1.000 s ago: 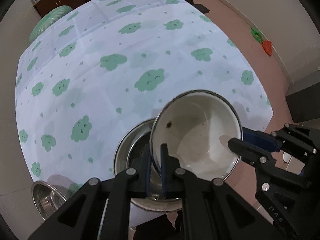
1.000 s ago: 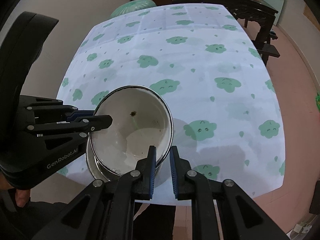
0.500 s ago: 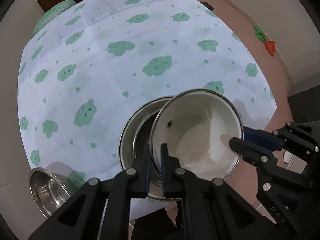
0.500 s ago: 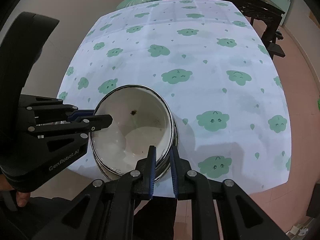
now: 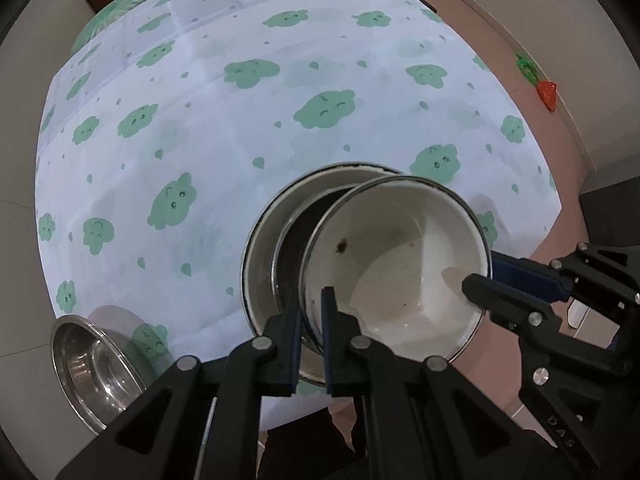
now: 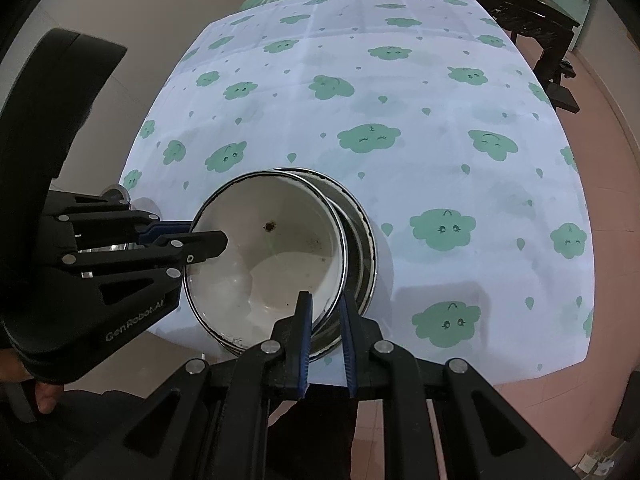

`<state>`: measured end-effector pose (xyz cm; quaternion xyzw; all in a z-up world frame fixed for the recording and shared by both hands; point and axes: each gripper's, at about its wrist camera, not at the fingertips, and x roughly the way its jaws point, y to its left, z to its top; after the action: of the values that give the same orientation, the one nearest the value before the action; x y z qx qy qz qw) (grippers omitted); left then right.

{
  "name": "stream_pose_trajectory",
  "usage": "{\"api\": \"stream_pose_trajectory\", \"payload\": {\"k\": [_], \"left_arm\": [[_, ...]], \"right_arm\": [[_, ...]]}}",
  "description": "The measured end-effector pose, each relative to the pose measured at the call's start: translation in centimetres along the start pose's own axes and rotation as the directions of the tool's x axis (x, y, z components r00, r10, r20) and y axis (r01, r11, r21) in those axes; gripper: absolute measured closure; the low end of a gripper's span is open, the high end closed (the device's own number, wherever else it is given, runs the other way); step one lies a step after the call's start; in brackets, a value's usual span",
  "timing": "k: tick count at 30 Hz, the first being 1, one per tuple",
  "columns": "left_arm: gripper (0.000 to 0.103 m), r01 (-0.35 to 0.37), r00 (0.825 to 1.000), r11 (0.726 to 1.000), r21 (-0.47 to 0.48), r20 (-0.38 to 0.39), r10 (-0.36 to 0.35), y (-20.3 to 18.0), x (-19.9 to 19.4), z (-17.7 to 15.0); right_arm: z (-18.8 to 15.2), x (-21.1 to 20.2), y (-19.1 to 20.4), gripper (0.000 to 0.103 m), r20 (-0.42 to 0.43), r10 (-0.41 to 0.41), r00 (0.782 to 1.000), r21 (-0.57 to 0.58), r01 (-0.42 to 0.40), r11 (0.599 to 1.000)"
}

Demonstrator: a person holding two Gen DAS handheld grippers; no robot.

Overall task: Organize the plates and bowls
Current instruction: 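Carry the white enamel bowl over the steel bowl stack with both grippers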

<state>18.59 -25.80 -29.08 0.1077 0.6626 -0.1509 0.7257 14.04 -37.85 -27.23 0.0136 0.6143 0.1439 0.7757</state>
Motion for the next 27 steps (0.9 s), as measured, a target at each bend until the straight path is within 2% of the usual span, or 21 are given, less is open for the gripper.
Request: {"api": "stream_pose_trajectory", "payload": {"k": [27], "left_arm": [[0.097,0.016,0.999,1.0,-0.025,-0.043,-0.017,0.9,1.8,-0.3]], "right_arm": [[0.5,1.3,0.1,0.087,-0.027,0.011,1.0,-0.02,-0.011,1.0]]}}
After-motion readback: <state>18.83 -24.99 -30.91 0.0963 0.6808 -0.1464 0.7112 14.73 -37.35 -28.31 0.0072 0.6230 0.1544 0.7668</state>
